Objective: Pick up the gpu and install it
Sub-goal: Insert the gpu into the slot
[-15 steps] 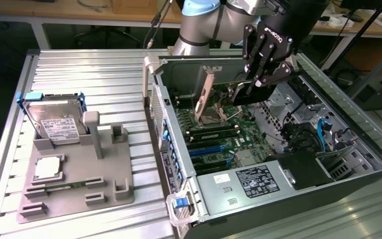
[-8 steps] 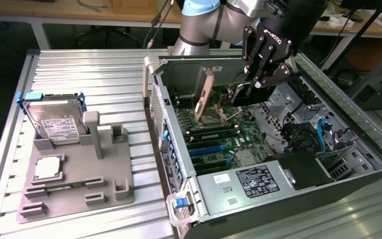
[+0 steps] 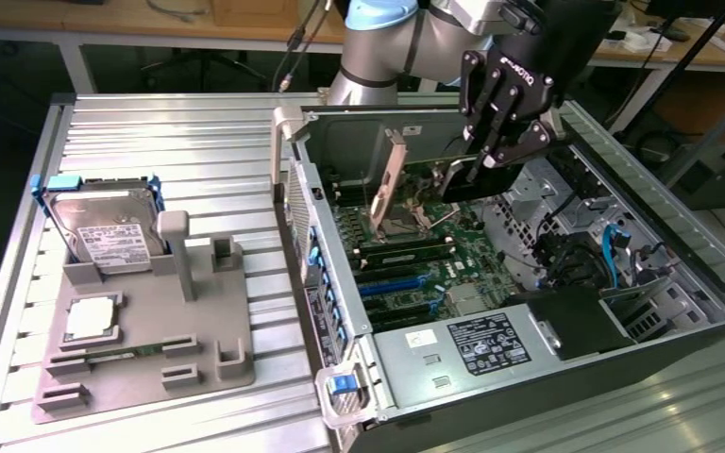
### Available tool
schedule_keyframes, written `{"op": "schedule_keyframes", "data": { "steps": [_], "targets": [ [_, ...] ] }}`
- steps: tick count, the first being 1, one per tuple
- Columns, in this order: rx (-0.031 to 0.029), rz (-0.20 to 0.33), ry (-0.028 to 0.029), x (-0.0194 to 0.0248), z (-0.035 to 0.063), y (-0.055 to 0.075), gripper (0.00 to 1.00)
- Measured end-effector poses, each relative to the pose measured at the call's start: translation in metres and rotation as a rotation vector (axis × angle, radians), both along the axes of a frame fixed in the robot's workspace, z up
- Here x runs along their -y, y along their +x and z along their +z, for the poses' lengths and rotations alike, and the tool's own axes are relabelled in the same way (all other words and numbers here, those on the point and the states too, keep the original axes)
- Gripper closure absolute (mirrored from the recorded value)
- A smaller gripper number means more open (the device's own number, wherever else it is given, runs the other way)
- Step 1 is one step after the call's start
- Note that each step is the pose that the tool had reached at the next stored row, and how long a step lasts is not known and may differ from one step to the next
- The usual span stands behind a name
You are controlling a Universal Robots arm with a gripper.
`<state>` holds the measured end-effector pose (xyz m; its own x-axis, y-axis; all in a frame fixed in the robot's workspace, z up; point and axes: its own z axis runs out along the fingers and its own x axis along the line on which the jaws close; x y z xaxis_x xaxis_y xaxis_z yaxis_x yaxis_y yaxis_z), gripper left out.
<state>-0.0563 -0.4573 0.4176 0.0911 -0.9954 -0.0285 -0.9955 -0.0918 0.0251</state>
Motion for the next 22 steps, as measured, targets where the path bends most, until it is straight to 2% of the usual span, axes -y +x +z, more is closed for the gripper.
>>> {"op": "schedule_keyframes", "data": {
  "steps": [2,6,13,22],
  "targets": [
    [0.0081,0.0,0.0002,0.0,-0.0026,-0.001,0.73],
    [0.009,-0.013,0.0,0.0,-0.0087,-0.001,0.73],
    [0.0091,-0.097,-0.0004,0.0,-0.0204,-0.001,0.73],
    [0.0114,-0.1,-0.0003,0.0002,-0.0368,-0.004,0.73]
  ]
}}
